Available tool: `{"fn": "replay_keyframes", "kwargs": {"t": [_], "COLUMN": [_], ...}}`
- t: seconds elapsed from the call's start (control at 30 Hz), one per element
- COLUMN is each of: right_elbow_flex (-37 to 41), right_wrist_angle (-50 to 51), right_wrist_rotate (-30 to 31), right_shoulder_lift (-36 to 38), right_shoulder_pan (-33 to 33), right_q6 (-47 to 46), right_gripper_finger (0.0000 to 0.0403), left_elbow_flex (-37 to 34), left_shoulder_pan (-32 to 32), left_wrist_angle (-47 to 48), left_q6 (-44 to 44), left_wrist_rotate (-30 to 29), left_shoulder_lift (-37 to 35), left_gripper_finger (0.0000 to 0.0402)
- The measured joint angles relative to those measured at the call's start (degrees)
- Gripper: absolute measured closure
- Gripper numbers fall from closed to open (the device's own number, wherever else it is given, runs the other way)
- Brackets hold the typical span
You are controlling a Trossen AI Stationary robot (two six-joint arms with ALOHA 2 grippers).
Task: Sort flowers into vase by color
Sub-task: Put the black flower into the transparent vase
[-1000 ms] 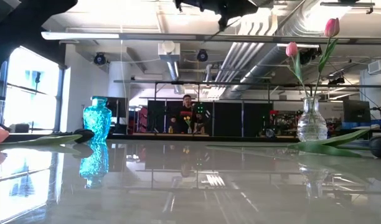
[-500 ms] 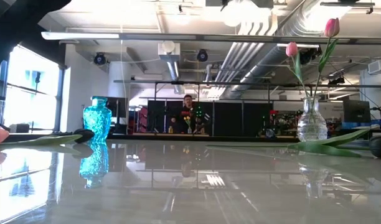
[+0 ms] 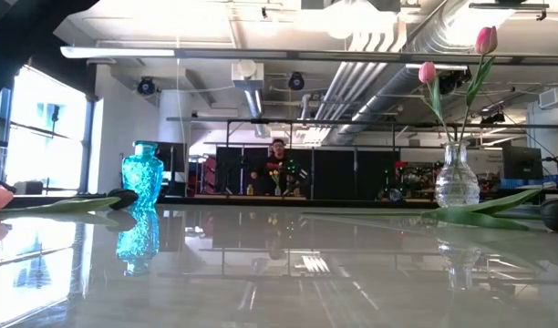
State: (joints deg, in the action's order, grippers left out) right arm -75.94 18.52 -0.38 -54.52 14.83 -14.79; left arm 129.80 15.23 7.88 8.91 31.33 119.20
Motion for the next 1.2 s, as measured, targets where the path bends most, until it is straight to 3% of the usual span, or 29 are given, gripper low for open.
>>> {"fn": "replay_keyframes", "kwargs": {"t": [0.13,0.47,0.73,0.97,1.2], "right_elbow_flex": [0.0,-0.02,-0.07,-0.1,-0.09], "right_wrist_angle": [1.92,3.66,9.68,24.31,38.2], "right_wrist_rotate": [-0.07,-0.26,2.19,13.63,28.34], "right_shoulder_lift": [1.46,4.4,3.94,3.96,3.41], "right_shoulder_pan": [-0.02,-0.04,-0.02,0.02,0.02], "right_q6": [-2.01,-3.19,-3.96,-3.41,-6.28], "right_gripper_finger": [0.0221,0.0392,0.0398,0.04,0.0402], "left_elbow_flex": [0.0,0.0,0.0,0.0,0.0], "left_shoulder_pan": [-0.04,0.01,0.01,-0.03,-0.05], "left_wrist_angle": [-0.03,0.01,7.67,22.62,23.39], "left_q6": [0.0,-0.44,-1.54,-9.12,-10.25], "left_wrist_rotate": [-0.15,-0.35,-2.1,-9.8,-10.74], "left_shoulder_lift": [0.0,0.0,0.0,0.02,0.02], "left_gripper_finger": [0.0401,0.0401,0.038,0.0339,0.0329]}}
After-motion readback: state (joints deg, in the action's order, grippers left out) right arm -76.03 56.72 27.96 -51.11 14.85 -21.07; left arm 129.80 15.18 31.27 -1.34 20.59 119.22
